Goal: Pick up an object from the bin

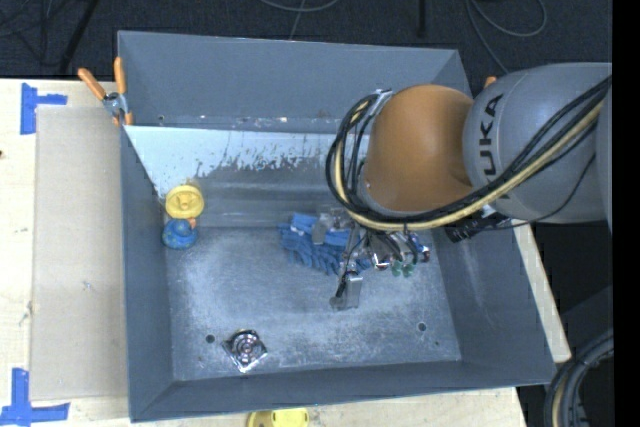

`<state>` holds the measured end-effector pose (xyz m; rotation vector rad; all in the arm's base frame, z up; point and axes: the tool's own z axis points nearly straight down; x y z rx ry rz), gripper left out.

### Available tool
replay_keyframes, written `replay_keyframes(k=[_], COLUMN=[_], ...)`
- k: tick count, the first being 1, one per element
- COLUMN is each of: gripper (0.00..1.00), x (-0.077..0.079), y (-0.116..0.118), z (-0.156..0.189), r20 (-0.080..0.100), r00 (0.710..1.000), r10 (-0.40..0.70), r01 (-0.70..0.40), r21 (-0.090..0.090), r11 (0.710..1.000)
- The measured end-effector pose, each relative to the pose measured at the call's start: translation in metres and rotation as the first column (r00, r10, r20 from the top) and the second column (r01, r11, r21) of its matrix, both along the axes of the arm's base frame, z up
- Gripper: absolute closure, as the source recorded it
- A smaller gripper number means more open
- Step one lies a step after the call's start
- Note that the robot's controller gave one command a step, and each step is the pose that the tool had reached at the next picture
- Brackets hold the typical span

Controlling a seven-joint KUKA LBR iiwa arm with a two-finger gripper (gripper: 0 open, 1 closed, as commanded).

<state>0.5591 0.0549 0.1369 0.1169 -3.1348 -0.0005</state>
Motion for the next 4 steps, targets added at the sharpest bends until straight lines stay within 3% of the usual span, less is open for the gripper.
replay_keyframes(k=[1, 2, 3, 4], gripper=[0.00, 1.00, 1.00, 1.00], x=[0.029, 0.030, 0.030, 0.028], y=[0.003, -0.034, -0.034, -0.046], z=[0.014, -0.057, -0.057, 0.082], r20=[0.021, 0.006, 0.006, 0.007], r00=[0.997, 0.992, 0.992, 0.990], r10=[-0.080, -0.126, -0.127, -0.144], r01=[0.080, 0.126, 0.127, 0.144], r21=[0.003, 0.001, 0.001, 0.000], r11=[0.997, 0.992, 0.992, 0.990])
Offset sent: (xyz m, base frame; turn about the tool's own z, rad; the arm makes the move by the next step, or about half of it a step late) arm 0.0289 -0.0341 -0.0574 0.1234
